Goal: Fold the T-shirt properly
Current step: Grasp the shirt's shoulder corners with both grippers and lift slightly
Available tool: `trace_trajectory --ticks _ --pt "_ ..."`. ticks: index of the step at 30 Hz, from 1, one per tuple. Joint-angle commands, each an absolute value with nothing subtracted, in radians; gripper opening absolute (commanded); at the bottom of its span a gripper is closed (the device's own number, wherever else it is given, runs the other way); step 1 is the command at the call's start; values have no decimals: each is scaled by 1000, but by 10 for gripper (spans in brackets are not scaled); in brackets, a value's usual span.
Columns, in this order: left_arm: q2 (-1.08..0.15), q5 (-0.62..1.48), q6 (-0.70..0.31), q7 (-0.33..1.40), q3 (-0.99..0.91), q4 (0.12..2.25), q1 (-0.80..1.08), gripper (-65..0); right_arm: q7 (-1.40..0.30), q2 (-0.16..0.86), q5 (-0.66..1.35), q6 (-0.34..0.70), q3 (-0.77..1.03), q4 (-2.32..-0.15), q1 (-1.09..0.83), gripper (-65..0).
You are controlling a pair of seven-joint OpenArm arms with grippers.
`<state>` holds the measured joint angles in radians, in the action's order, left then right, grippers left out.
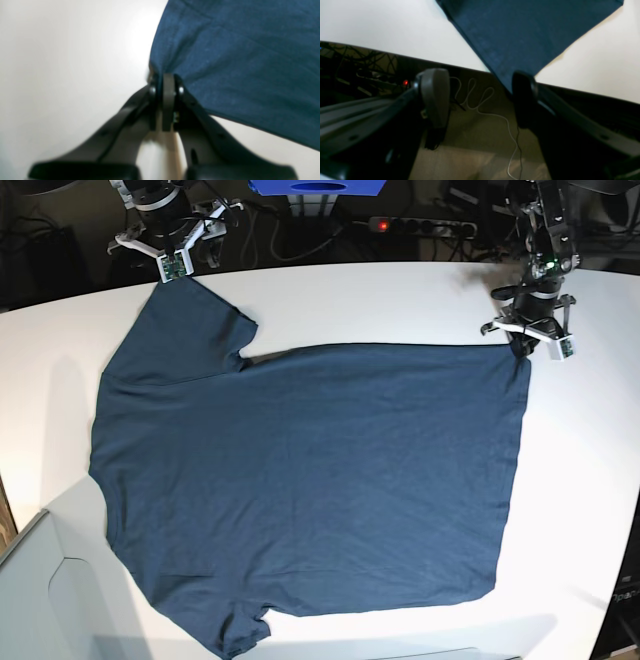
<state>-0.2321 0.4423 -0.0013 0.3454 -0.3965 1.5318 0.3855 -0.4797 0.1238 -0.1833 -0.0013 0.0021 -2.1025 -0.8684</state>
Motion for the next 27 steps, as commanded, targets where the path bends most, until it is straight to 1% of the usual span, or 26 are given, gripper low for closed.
trace_trajectory --ticks 1,9,14,17,19,24,27 --pt "-242 446 -1 338 -403 1552 386 -650 -460 127 -186 -2 18 -2118 -880 -273" --pt "-245 446 -1 340 -404 1552 394 -650 -456 124 -185 1 97 -2118 -843 -270" --pt "-245 446 -1 341 -404 1552 397 -650 -464 127 -185 2 102 -2114 -773 -269" --pt "-245 446 -1 338 -404 1552 409 -650 -466 127 -185 2 107 -2097 -734 -244" --pt "-245 446 -1 338 -404 1554 410 -650 -496 127 -185 2 107 -2080 -708 -225" --pt "-245 449 -1 337 -406 1555 424 -650 -604 127 -185 2 107 -2017 -627 -222" --pt "-239 446 -1 338 -430 1580 426 -650 -610 128 -185 4 107 -1975 -604 -223"
